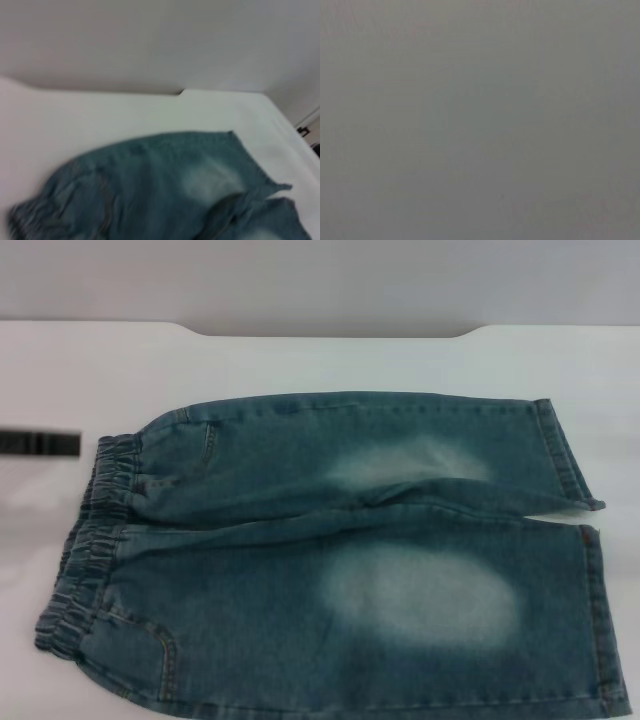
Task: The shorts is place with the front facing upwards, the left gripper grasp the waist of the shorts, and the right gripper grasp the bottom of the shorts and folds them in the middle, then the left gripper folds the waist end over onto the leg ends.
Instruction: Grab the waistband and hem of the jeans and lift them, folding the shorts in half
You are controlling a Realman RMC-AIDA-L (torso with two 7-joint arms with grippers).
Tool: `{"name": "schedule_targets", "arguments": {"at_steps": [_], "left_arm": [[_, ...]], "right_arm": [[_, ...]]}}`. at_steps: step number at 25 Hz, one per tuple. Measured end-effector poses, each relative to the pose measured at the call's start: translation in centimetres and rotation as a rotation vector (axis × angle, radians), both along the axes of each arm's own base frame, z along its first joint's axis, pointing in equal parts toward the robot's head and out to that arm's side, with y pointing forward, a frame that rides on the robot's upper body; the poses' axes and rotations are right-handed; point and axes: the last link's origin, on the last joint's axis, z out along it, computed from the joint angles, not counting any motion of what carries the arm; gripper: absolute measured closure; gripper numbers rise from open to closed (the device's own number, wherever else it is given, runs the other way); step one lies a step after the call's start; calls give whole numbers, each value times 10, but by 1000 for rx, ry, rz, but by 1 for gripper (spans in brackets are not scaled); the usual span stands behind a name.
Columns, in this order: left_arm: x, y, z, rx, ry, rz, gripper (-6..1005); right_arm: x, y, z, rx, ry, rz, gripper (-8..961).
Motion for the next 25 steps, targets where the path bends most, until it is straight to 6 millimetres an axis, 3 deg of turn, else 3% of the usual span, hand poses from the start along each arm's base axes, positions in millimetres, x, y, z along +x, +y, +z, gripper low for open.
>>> {"name": "schedule_targets", "arguments": {"at_steps": [8, 13, 25], "left_arm": [[-36, -31, -17, -53, 5, 84, 162], [-47, -42, -33, -89, 28, 108, 162], [-65, -48, -38, -104, 31, 160, 163]], "right_arm": [[-7, 11, -3, -3, -14, 11, 331], [-7, 12, -3, -2, -36, 8, 331], [-3, 9, -2, -1, -50, -5, 331]]}}
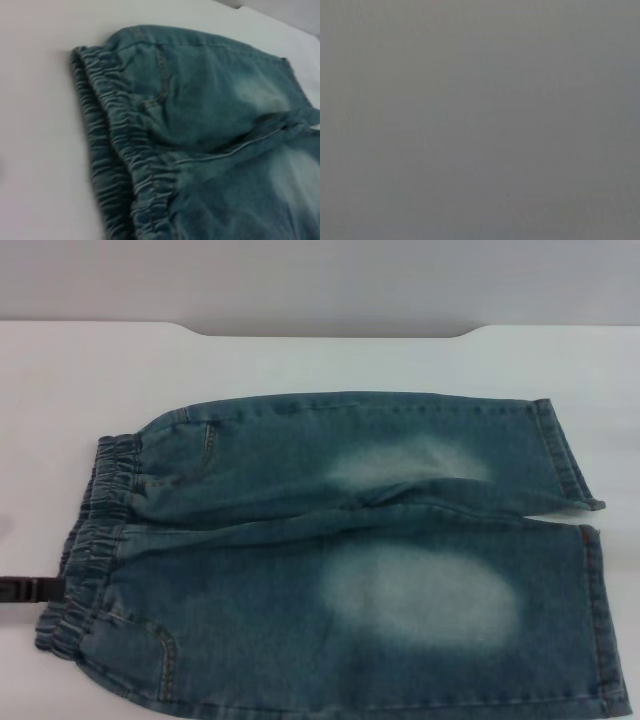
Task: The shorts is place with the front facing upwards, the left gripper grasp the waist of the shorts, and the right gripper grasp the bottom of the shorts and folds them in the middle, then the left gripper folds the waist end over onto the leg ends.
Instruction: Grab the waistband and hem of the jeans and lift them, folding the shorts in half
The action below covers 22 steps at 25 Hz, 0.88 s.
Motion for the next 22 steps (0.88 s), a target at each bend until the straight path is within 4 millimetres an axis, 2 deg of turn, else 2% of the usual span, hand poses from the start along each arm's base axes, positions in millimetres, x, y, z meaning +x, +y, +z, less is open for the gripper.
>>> {"name": "schedule_targets", "arguments": {"at_steps": [12, 22], "left_arm": [[-20, -1, -4, 6, 69, 87, 162], [-24, -3, -13, -1, 54, 91, 163]], "right_arm": [[2, -2, -1, 0, -6, -9, 331], [3, -8, 3, 24, 2, 3, 330]]}}
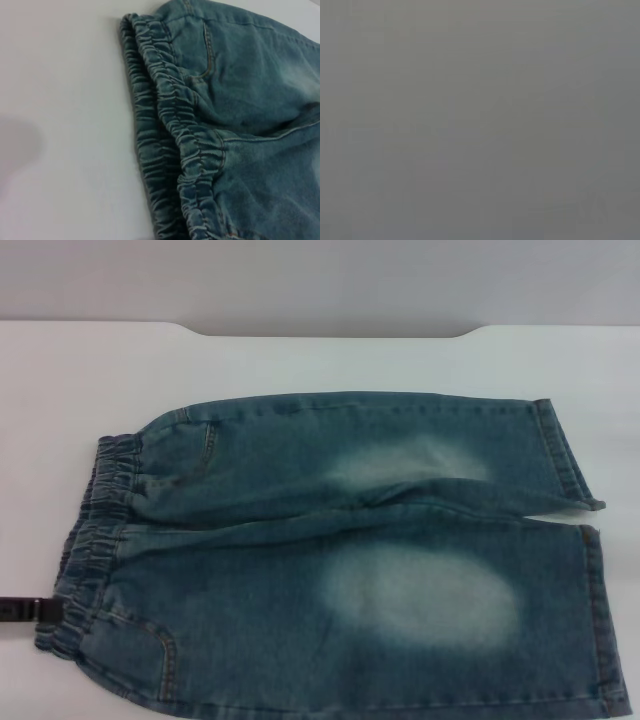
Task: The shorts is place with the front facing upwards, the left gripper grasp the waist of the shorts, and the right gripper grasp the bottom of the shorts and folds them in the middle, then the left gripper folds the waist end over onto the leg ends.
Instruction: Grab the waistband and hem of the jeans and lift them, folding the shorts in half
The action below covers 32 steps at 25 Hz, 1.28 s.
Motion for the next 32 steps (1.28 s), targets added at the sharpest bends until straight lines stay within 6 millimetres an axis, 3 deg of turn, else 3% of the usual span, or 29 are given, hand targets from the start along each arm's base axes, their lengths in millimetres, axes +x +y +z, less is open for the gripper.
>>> {"name": "schedule_targets", "arguments": {"at_steps": [10, 32], "left_arm": [[-6, 0, -12, -16, 13, 27, 162], [6, 7, -16, -57, -11, -7, 165]], "right_arm": [[3, -7, 2, 26, 19, 2, 330], [11, -14, 9, 71, 36, -29, 330]]}}
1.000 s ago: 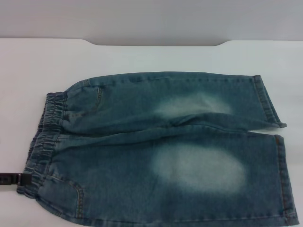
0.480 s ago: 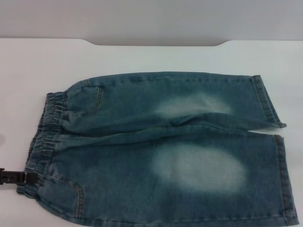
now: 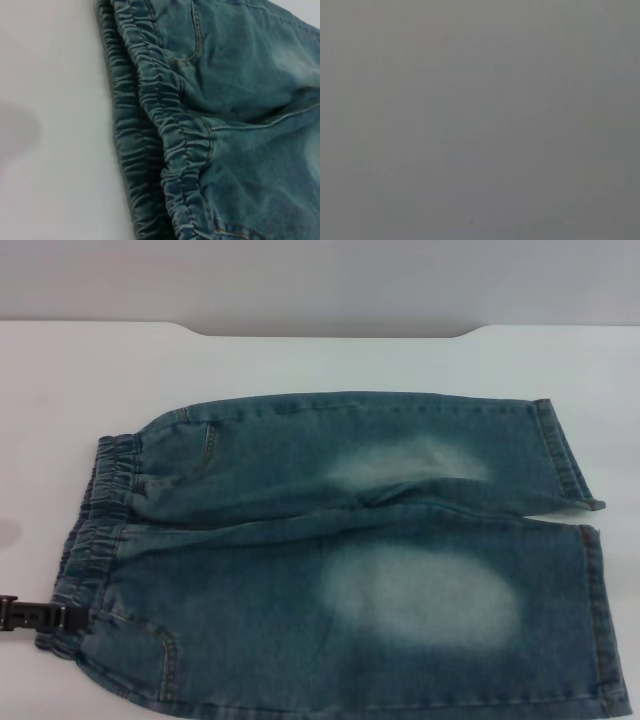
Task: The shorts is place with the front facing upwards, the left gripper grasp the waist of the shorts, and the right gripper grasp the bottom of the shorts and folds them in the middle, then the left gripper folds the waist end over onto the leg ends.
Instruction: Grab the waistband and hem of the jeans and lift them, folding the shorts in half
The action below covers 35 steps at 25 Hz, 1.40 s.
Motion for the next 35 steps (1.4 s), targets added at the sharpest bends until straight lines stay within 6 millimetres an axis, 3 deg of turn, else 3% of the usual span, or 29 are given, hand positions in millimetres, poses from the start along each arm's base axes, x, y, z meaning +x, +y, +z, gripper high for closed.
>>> {"name": "schedule_targets", "arguments": {"at_steps": [27, 30, 35], "left_arm": [[8, 9, -7, -50, 21, -35, 179], [8, 9, -8, -59, 28, -52, 394], [9, 9, -13, -89, 45, -61, 621]], "right_arm": [[3, -3, 5, 36, 16, -12, 331], [3, -3, 5, 36, 17, -12, 331], [3, -4, 6, 45, 19, -13, 331]]}}
